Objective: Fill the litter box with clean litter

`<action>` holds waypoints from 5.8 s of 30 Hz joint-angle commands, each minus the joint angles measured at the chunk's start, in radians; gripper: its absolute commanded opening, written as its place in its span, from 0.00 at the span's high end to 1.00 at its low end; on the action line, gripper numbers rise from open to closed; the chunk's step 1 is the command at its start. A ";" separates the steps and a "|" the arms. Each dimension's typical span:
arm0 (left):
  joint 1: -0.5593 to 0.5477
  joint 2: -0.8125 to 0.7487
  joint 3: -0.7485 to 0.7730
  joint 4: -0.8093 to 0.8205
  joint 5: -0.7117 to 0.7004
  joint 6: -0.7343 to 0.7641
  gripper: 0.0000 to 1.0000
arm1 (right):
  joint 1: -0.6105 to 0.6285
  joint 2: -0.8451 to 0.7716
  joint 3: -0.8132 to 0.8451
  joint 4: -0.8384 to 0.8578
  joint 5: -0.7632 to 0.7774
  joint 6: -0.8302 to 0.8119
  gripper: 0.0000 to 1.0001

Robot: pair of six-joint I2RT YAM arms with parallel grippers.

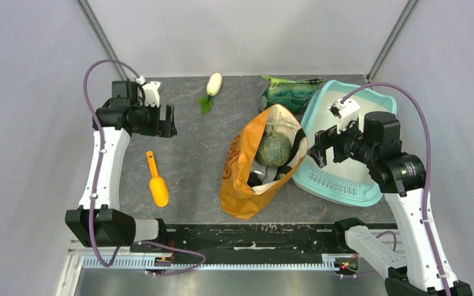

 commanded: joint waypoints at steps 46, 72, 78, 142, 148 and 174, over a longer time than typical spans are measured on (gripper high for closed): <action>-1.328 0.691 0.161 0.249 -0.470 0.794 0.10 | -0.518 0.318 0.393 0.007 -0.144 0.435 0.01; -0.835 0.562 -0.102 0.326 -0.482 0.880 0.11 | -0.517 0.311 0.353 0.020 -0.241 0.445 0.01; -0.662 0.548 -0.130 0.353 -0.462 0.976 0.11 | -0.518 0.304 0.342 0.020 -0.257 0.424 0.01; -0.377 -0.012 -0.053 0.309 0.275 0.280 0.07 | -0.028 1.214 0.713 0.513 -0.167 -0.772 0.76; -0.365 -0.027 -0.058 0.339 0.203 0.217 0.07 | 0.024 1.236 0.763 0.504 -0.176 -0.782 0.98; -0.065 0.081 0.069 0.355 0.559 -0.010 0.08 | 0.436 1.003 0.715 0.105 -0.033 -0.374 1.00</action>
